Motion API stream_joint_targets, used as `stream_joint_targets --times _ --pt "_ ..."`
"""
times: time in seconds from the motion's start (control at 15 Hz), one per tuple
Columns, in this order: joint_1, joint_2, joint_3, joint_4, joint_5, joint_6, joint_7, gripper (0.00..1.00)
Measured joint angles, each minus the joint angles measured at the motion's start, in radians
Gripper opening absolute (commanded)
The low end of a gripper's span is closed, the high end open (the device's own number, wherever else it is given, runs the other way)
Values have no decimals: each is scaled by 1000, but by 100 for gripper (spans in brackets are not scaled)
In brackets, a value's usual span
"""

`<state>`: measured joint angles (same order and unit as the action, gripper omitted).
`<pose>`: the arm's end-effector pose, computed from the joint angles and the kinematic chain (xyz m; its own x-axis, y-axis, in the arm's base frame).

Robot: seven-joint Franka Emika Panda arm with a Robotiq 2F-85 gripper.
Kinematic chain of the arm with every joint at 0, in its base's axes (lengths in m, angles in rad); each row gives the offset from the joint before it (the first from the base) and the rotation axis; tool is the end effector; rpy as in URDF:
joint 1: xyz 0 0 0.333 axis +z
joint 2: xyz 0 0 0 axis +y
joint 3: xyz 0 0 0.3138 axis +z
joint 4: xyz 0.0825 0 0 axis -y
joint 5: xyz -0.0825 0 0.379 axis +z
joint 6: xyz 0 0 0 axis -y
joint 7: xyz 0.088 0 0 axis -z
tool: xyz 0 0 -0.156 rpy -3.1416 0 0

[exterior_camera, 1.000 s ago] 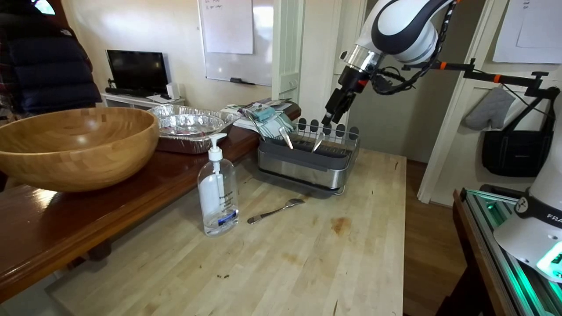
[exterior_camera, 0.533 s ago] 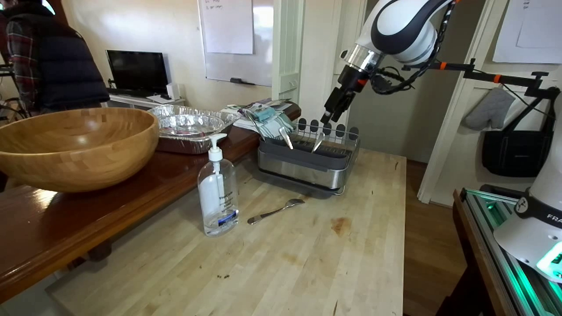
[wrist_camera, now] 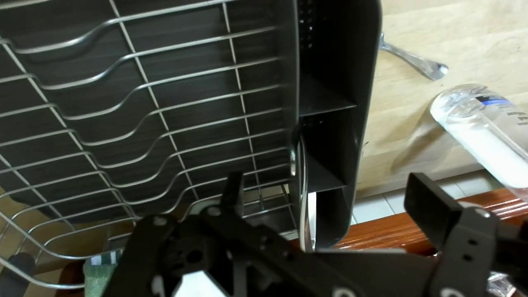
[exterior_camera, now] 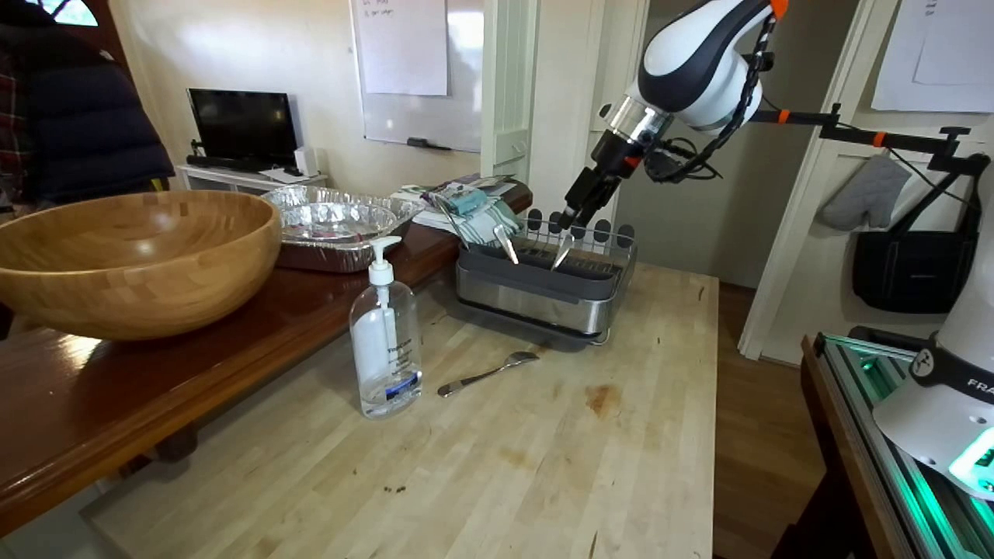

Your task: Move the spoon to the countertop

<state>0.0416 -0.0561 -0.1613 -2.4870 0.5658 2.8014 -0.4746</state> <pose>0.5038 -0.0769 0.3003 0.9015 -0.1760 0.3954 -0.1033 -0.9747 -0.1982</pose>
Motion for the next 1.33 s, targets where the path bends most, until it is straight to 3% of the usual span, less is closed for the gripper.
stream_joint_targets --times 0.4,0.47,0.6,1.2,1.33 --pt "9 64 7 29 134 3 -127 97" --pt "9 74 8 34 151 3 -145 74" --pt "9 91 10 45 181 3 -179 71" --pt "9 133 18 78 265 3 -277 2" --pt "9 136 19 81 276 3 -291 0"
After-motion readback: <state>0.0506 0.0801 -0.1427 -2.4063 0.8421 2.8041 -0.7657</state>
